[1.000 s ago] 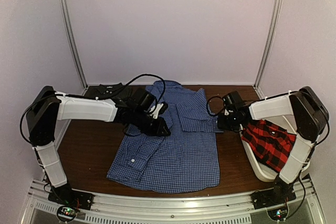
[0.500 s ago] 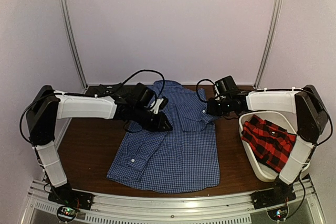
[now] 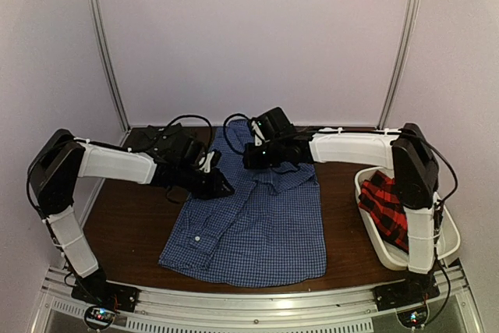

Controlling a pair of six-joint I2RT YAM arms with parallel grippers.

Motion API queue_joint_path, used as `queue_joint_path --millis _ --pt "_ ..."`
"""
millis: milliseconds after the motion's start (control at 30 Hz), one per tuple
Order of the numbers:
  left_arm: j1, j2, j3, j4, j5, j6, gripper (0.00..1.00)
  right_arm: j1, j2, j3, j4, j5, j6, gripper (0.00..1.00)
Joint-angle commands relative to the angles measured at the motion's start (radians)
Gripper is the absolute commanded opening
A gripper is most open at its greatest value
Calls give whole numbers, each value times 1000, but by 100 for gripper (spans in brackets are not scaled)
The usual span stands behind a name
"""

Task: Fold and stack the long sleeve shirts
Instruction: Place the sleeve of the 1/3-folded shirt, then pick up the sleeve from the 1/3-folded shirt.

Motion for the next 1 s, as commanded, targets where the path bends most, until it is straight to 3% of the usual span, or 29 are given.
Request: queue_joint_path --millis 0,133,367,667,967 --pt "66 -86 -129 164 21 -97 26 65 148 146 -67 -61 -5 0" --pt "84 -95 -172 208 37 -104 32 87 185 213 -78 -78 -12 3" --pt "86 -30 -167 317 67 -156 40 87 144 193 -66 -85 -14 7" --pt "86 63 -157 451 78 -209 47 86 36 104 -46 -75 -17 26" --pt "86 58 -167 354 15 -180 50 77 -52 33 -73 -10 -40 33"
